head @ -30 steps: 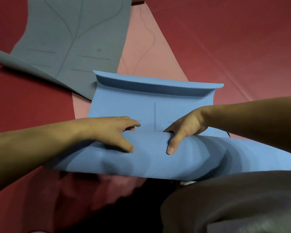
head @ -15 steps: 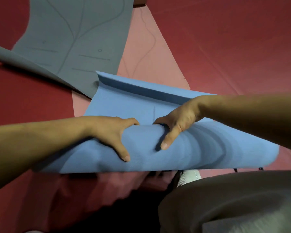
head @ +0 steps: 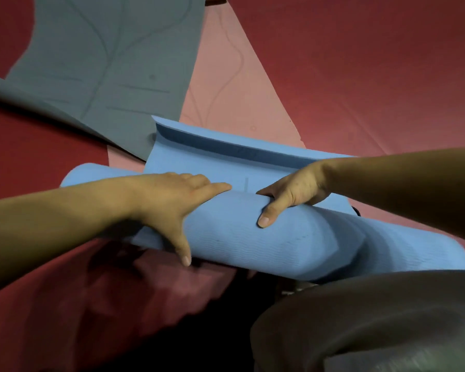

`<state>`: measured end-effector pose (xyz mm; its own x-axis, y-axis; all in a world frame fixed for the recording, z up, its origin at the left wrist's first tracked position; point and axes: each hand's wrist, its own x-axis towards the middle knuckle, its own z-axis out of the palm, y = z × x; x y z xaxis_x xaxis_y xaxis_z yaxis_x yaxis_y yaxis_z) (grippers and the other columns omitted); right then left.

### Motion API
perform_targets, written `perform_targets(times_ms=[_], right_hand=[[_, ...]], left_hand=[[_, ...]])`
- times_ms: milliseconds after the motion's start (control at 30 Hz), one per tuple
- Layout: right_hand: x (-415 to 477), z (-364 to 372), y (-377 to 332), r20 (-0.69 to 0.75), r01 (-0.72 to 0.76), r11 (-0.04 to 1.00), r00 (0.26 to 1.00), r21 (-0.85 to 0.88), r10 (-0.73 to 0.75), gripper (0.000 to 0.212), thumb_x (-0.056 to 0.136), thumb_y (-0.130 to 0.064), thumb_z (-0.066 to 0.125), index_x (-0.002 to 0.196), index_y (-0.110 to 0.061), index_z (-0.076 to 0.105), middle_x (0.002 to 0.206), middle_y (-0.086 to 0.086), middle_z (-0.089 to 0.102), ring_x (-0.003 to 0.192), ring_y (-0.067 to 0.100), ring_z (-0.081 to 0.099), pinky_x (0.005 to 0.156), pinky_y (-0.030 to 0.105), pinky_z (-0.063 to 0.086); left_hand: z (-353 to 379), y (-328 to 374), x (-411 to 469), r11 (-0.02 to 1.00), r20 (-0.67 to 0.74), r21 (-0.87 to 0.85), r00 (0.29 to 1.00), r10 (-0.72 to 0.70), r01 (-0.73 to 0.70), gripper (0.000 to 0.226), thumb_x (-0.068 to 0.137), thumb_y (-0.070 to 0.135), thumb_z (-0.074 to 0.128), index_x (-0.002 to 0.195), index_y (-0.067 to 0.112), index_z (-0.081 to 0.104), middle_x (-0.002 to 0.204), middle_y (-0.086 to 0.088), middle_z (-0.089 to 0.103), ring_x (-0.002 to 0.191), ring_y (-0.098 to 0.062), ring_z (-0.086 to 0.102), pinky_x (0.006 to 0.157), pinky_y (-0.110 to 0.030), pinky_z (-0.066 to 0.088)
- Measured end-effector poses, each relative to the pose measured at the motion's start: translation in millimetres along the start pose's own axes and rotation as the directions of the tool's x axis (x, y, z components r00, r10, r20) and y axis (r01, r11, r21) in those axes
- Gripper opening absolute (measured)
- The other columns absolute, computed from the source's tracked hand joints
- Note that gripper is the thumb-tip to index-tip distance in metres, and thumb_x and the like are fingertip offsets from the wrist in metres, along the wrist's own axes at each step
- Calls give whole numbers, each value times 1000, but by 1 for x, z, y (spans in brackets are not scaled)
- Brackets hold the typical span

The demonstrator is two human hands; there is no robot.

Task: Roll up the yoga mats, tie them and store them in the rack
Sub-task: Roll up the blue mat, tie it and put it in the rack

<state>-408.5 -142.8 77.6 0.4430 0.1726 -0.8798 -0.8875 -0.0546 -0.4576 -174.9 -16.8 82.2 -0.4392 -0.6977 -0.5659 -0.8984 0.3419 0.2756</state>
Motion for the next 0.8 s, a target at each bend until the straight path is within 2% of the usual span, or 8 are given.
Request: perform_targets(times_ms=[67, 167, 400, 567, 600, 667, 733, 800], right_hand=[[2, -1, 0, 48, -25, 999, 999, 48, 23, 65, 75, -35, 79, 133, -20, 55, 129, 4, 67, 119, 25, 64, 106, 47, 47], [-2, 2, -7, 71, -61, 997, 996, 46, 58, 64, 78, -36, 77, 135, -20, 54, 130, 2, 66, 120, 22, 63, 108, 45, 45], [-2, 23, -38, -275, -20, 911, 956, -413, -103, 92, 61, -59, 87, 136, -33, 39, 125, -16, 57, 116, 8, 57, 100, 33, 49], [-6, 15, -24, -295, 0, 931, 948, -364, -115, 72, 62, -55, 88, 120, -32, 50, 113, -16, 66, 104, 5, 64, 94, 31, 55], [-8, 14, -19, -284, 12, 940, 952, -342, -116, 69, 64, -53, 88, 119, -31, 52, 113, -14, 68, 104, 6, 66, 94, 32, 55], [-7, 11, -9, -274, 49, 959, 953, -278, -128, 60, 71, -45, 86, 118, -27, 55, 112, -12, 70, 104, 6, 67, 93, 29, 55], [-9, 9, -4, -280, 85, 977, 950, -197, -139, 59, 73, -41, 86, 120, -25, 55, 113, -9, 71, 104, 8, 69, 93, 31, 55], [-11, 2, -3, -283, 121, 982, 946, -143, -158, 59, 73, -39, 85, 122, -22, 57, 114, -6, 73, 104, 13, 70, 94, 36, 55]], left_hand=[[2, 4, 2, 999, 19, 38, 1000, -23, 22, 135, 42, 81, 75, 145, 45, -5, 133, 8, 42, 121, -15, 45, 101, -32, 40], [-1, 4, 4, 999, 10, -4, 999, -36, 36, 118, 44, 78, 76, 137, 50, 11, 121, 12, 52, 109, -15, 53, 92, -34, 45], [-8, -18, 8, 948, 174, -263, 976, -134, 177, 100, 43, 69, 85, 124, 50, 29, 101, 19, 60, 90, -3, 61, 83, -29, 53], [-21, -18, 11, 929, 205, -324, 972, -115, 179, 101, 45, 70, 84, 125, 54, 25, 118, 22, 57, 99, 0, 60, 92, -27, 49], [-21, -14, 11, 947, 163, -286, 981, -104, 148, 103, 51, 70, 82, 132, 51, 22, 127, 20, 52, 107, -2, 56, 96, -25, 45], [-21, -8, 8, 997, -84, -77, 996, -40, 33, 106, 60, 73, 72, 144, 40, 16, 135, 12, 44, 120, -9, 48, 103, -30, 40], [-19, -1, 1, 982, -317, 185, 943, 97, -38, 110, 60, 79, 61, 147, 31, 16, 136, 3, 43, 124, -19, 45, 102, -41, 41], [-13, 7, -4, 930, -335, 369, 934, 126, 7, 128, 52, 88, 56, 152, 25, 8, 144, -7, 36, 132, -27, 40, 105, -47, 38]])
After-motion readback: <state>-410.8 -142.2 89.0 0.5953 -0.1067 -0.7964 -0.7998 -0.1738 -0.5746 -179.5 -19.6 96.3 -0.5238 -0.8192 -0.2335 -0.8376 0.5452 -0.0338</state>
